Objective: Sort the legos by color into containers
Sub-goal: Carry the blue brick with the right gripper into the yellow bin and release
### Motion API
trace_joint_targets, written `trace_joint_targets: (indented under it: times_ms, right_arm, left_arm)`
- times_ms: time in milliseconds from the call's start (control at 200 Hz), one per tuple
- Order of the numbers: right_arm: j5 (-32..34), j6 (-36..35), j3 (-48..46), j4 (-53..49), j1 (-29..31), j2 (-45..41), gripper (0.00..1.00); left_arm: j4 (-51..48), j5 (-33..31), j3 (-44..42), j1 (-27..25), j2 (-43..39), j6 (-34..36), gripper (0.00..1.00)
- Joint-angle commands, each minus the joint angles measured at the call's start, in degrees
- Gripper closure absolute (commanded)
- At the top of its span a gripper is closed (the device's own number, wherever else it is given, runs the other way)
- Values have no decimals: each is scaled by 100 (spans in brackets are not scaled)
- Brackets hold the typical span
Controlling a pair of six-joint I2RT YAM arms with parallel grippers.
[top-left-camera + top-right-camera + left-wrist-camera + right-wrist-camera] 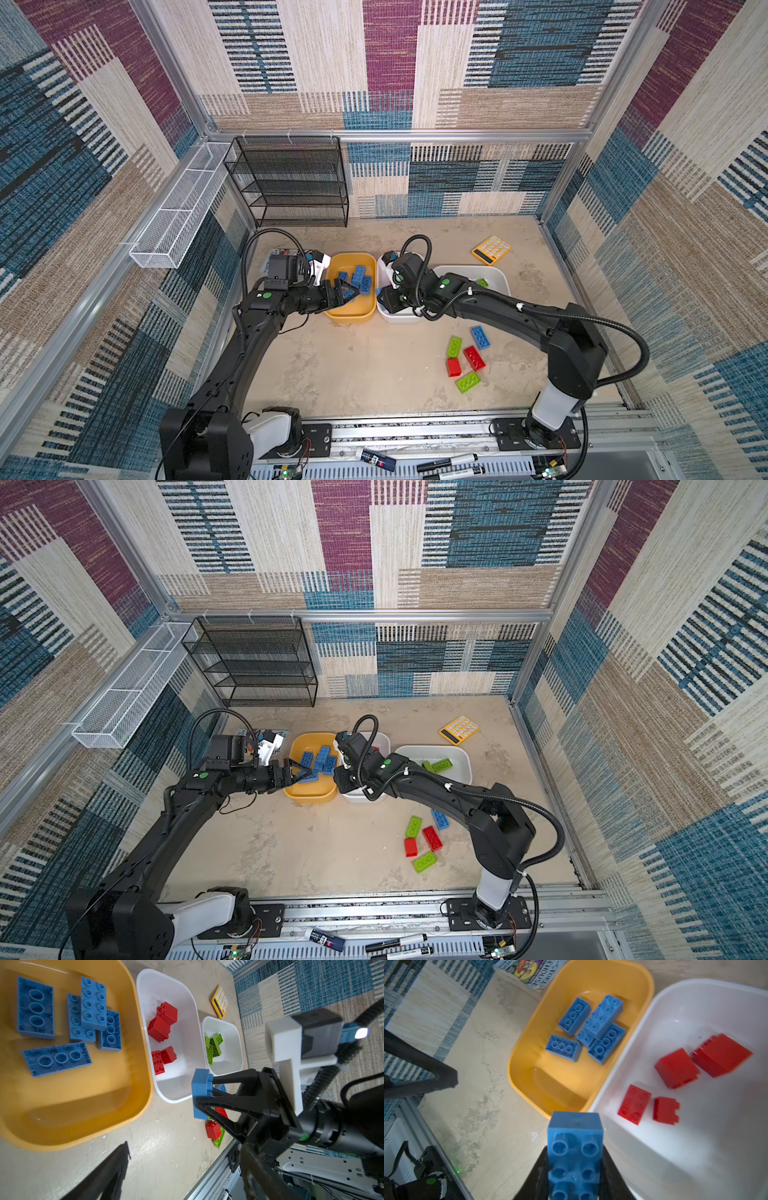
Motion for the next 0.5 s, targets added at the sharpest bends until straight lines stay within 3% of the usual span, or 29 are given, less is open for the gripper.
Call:
trace_joint_targets:
  times_ms: [0, 145, 290, 496]
  right_arm:
    - [-738, -518, 585, 575, -3, 577, 73]
    - [-907, -512, 1183, 742, -3, 1335, 71]
    - [-498, -584, 1759, 418, -11, 1922, 67]
    - [-68, -676, 1830, 250, -122, 1926, 43]
  left_arm:
    - [-319, -515, -165, 137, -279, -98, 15]
    - [-436, -948, -411, 400, -681, -259, 15]
    - [-491, -1186, -527, 535, -906, -284, 15]
    - [-325, -1147, -579, 594, -906, -328, 15]
